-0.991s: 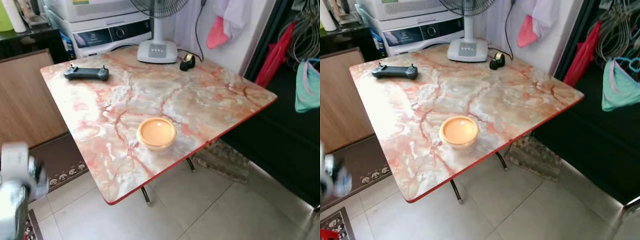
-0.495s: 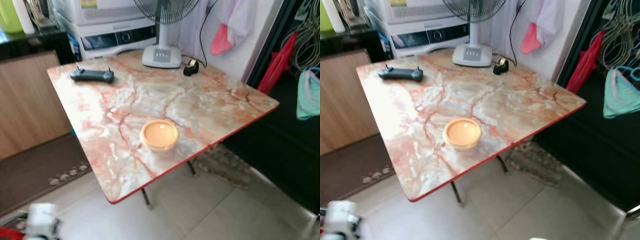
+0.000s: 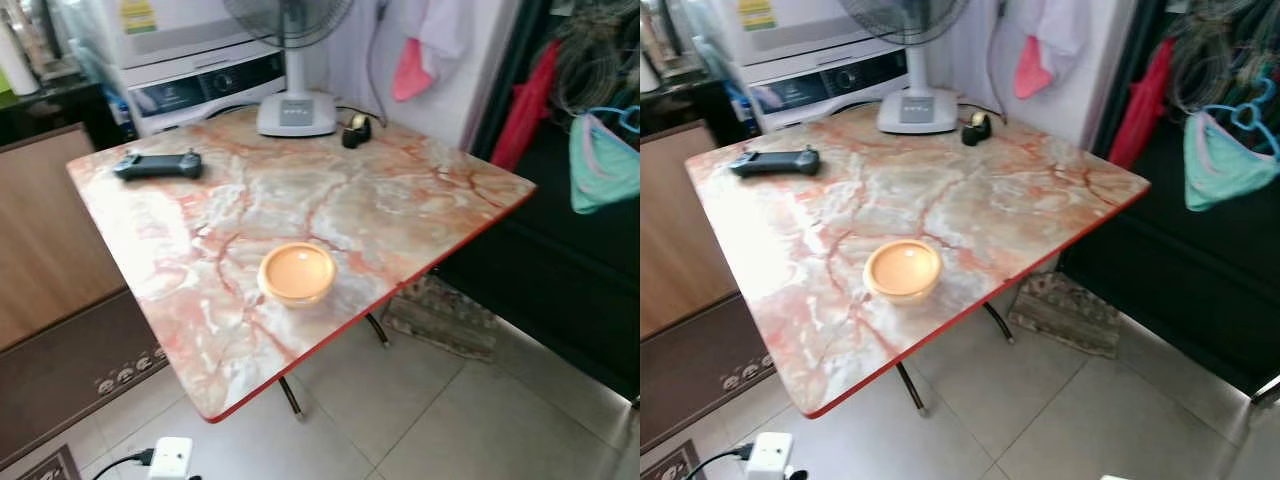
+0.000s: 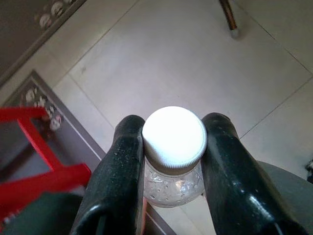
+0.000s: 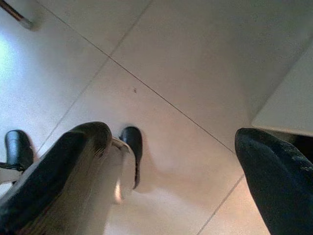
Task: Restocking fridge
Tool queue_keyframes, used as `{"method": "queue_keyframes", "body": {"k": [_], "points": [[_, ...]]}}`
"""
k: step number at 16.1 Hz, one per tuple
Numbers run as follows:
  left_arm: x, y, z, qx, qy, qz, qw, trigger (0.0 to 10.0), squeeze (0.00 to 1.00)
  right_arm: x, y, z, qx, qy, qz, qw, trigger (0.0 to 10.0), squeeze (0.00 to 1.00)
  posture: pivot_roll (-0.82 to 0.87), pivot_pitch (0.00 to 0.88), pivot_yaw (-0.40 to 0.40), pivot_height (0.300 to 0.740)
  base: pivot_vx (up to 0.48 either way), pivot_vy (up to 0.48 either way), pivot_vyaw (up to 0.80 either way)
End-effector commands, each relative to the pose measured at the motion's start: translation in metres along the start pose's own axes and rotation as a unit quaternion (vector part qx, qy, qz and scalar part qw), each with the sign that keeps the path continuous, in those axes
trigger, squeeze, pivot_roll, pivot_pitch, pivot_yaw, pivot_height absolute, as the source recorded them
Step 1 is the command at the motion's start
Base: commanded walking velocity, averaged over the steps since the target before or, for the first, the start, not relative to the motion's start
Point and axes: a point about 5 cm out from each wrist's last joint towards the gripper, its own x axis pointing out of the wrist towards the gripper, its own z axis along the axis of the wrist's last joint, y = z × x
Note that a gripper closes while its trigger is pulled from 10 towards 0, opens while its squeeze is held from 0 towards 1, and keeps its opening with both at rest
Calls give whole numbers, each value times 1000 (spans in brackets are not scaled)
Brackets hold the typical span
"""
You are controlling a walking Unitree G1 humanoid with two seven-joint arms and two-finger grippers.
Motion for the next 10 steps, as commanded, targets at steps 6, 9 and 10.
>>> {"method": "queue_keyframes", "body": {"k": [6, 9, 10], "points": [[1, 11, 0, 26, 4, 17, 1000, 10000, 0, 1, 14, -3, 11, 3, 8, 1000, 10000, 0, -13, 0, -50, 740, 0, 0, 0], [0, 22, -2, 4, 10, 34, 999, 10000, 0, 2, 23, -6, 22, 1, 16, 1000, 10000, 0, 13, 0, -5, 740, 0, 0, 0], [0, 22, -3, 7, 14, 30, 999, 10000, 0, 2, 24, -6, 29, -1, 18, 999, 10000, 0, 6, 0, 2, 740, 0, 0, 0]]}}
